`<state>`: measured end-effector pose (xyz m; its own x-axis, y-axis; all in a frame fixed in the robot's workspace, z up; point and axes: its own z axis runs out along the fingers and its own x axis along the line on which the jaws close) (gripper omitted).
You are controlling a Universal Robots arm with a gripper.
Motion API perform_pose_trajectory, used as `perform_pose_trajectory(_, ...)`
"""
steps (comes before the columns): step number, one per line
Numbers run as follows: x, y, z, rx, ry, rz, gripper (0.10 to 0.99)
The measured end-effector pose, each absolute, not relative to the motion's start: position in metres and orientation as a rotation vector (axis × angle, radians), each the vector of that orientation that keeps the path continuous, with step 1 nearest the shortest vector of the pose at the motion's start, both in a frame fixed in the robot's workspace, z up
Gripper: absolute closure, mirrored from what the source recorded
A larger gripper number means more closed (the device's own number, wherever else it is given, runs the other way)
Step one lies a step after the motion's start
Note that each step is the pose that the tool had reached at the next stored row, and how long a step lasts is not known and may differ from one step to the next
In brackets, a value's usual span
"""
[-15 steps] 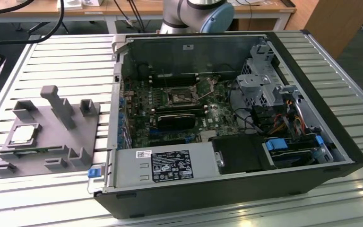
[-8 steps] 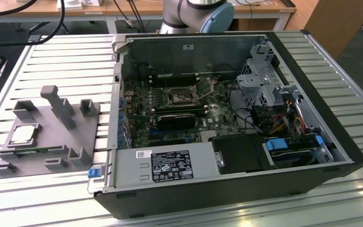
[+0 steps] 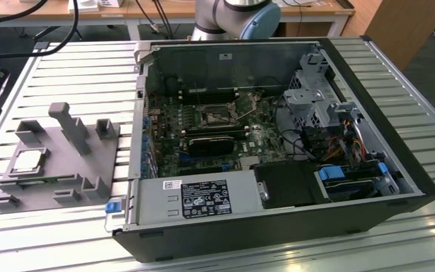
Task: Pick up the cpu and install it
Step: 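Pick up the cpu and move it towards the insertion slot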
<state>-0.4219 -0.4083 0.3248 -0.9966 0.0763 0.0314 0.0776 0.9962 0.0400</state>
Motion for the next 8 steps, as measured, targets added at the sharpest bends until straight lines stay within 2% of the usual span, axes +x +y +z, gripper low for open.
perform_pose_trajectory(4,-0.4219,-0.4083,0.3231,-0.120,-3.109,-0.064,0.973)
perform_pose_trajectory(5,-0.4219,-0.4084,0.3227,-0.120,-3.109,-0.064,0.918)
perform_pose_trajectory(6,-0.4219,-0.4084,0.3224,-0.120,-3.109,-0.064,0.918)
perform_pose_trajectory(8,-0.4219,-0.4088,0.3214,-0.120,-3.109,-0.064,0.796)
